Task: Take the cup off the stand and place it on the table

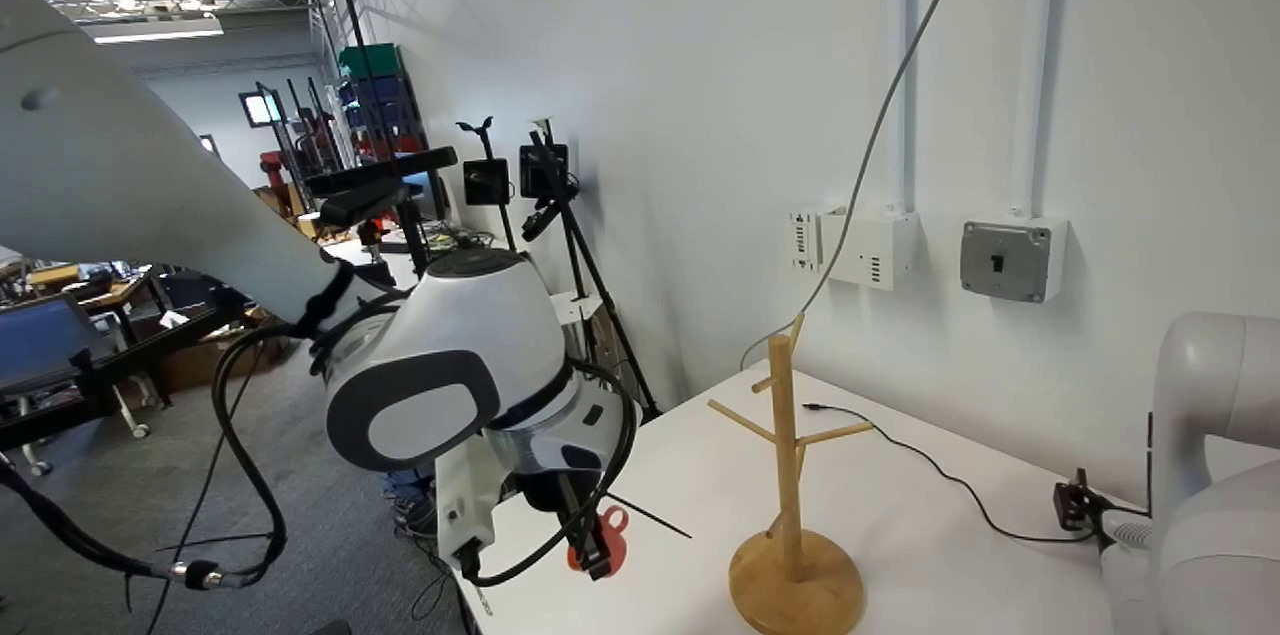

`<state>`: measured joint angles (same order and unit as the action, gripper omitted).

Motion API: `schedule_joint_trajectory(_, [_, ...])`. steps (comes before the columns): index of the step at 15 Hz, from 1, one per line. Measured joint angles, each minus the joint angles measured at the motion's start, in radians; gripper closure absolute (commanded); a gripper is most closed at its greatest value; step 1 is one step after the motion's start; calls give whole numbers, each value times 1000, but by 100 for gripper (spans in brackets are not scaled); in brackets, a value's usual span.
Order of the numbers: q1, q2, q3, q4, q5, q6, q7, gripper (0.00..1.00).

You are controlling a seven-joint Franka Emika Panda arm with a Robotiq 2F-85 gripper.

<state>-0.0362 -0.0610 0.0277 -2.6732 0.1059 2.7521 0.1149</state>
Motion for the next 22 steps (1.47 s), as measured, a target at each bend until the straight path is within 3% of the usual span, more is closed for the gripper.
schedule_joint_trajectory(13, [39,292,3,179,-25,7,183,98])
schedule_joint_trajectory(14, [43,308,3,189,-13,7,186,93])
schedule_joint_trajectory(22, [50,353,6,223,24,5,189,98])
